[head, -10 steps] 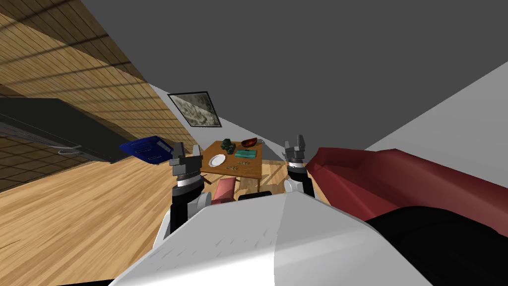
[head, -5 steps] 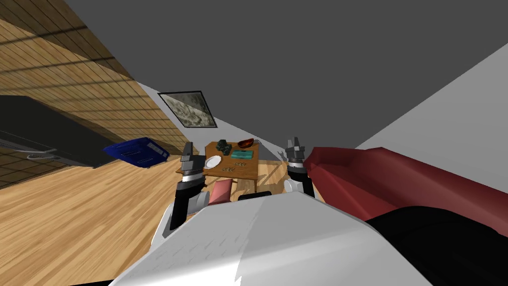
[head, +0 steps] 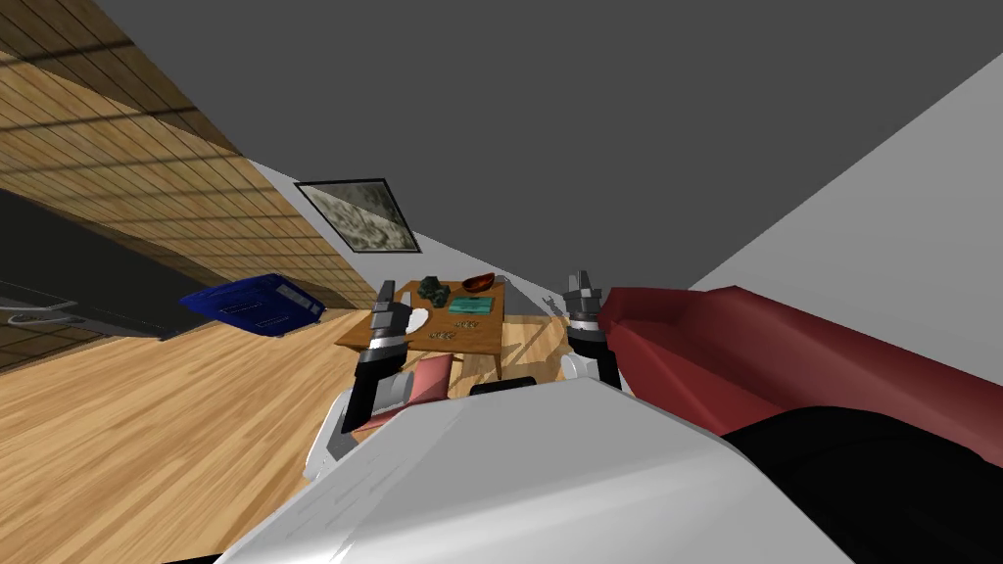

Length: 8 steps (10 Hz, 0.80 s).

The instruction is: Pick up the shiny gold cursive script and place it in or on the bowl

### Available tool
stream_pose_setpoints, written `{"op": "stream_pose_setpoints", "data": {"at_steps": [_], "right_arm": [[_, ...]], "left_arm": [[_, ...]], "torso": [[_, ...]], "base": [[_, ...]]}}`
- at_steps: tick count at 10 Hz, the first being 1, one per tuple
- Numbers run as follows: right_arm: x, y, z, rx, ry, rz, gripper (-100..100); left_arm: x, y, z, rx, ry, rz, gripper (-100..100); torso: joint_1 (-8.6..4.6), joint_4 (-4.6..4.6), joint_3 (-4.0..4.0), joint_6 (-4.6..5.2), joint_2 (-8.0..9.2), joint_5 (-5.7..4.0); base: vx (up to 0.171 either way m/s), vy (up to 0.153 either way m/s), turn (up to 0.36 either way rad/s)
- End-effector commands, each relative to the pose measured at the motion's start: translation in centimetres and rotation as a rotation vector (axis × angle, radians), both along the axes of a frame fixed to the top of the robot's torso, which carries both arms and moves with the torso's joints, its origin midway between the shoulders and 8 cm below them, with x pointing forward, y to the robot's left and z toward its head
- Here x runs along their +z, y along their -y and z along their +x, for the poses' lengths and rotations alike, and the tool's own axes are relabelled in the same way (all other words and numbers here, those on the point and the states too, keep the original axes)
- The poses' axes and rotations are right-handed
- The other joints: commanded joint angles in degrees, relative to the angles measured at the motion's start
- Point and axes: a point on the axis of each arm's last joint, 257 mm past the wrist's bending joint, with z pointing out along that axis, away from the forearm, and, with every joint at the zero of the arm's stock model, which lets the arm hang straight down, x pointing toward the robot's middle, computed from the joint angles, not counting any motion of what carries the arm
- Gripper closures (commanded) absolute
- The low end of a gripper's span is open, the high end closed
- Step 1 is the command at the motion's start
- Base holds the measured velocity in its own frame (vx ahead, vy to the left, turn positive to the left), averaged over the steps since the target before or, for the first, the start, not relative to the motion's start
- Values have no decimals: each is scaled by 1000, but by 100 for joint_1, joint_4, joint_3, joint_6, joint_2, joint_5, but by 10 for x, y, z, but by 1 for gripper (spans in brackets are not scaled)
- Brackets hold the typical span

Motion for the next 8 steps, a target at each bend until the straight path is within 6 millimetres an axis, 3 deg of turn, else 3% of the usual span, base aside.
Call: {"op": "stream_pose_setpoints", "data": {"at_steps": [1,8], "right_arm": [[0,0,0,0,0,0,0],[0,0,0,0,0,0,0]], "left_arm": [[-23,-12,13,27,-76,14,-100],[-82,-47,47,107,-274,41,-100]], "torso": [[0,0,0,0,0,0],[-8,0,1,-1,3,-2]], "base": [[-15,-138,-104],[-12,-104,-37]]}}
